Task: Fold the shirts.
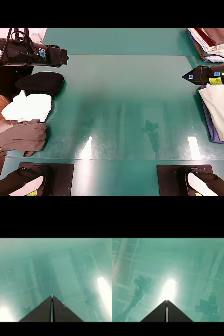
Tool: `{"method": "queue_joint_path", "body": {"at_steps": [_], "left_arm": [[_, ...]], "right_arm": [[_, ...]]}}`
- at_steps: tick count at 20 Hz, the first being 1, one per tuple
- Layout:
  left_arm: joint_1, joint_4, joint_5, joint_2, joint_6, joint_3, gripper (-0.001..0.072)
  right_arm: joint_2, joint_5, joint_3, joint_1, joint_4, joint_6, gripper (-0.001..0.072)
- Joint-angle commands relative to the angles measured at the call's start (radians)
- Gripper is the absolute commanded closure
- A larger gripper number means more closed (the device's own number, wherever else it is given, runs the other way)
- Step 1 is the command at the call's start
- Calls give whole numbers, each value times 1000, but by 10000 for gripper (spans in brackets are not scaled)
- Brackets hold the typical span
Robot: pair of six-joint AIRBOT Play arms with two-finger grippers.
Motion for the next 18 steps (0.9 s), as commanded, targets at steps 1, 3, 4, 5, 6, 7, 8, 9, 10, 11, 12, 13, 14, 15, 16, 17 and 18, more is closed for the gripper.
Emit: {"method": "queue_joint_path", "body": {"at_steps": [1,3,4,5,6,7,8,9,10,11,12,13,14,15,16,17,18], "left_arm": [[0,0,0,0,0,0,686],[0,0,0,0,0,0,685],[0,0,0,0,0,0,685],[-1,0,0,0,0,0,685],[0,0,0,0,0,0,685],[-1,0,0,0,0,0,686],[0,0,0,0,0,0,685],[0,0,0,0,0,0,686],[0,0,0,0,0,0,685],[0,0,0,0,0,0,686],[0,-10,1,0,-13,0,685],[-1,-38,9,0,-29,0,685],[-1,-45,28,0,-24,0,685],[0,-15,68,-1,-3,0,677],[2,50,100,-2,8,0,401],[2,153,118,-6,-12,0,89],[2,286,122,-20,-55,-1,60]], "right_arm": [[1,0,0,2,0,0,694],[1,0,0,2,0,0,694],[1,0,0,2,0,0,694],[1,0,0,2,0,0,694],[1,0,0,2,0,0,694],[1,1,0,2,0,0,694],[1,2,0,2,0,0,694],[1,5,0,2,0,0,694],[1,8,0,2,0,0,694],[1,8,0,2,0,0,694],[1,8,-1,2,0,0,694],[1,8,-1,2,0,0,694],[1,8,-1,2,0,0,694],[1,8,-1,2,0,0,694],[1,8,-1,2,0,0,694],[0,8,-1,2,0,0,694],[1,8,-1,2,0,0,694]]}}
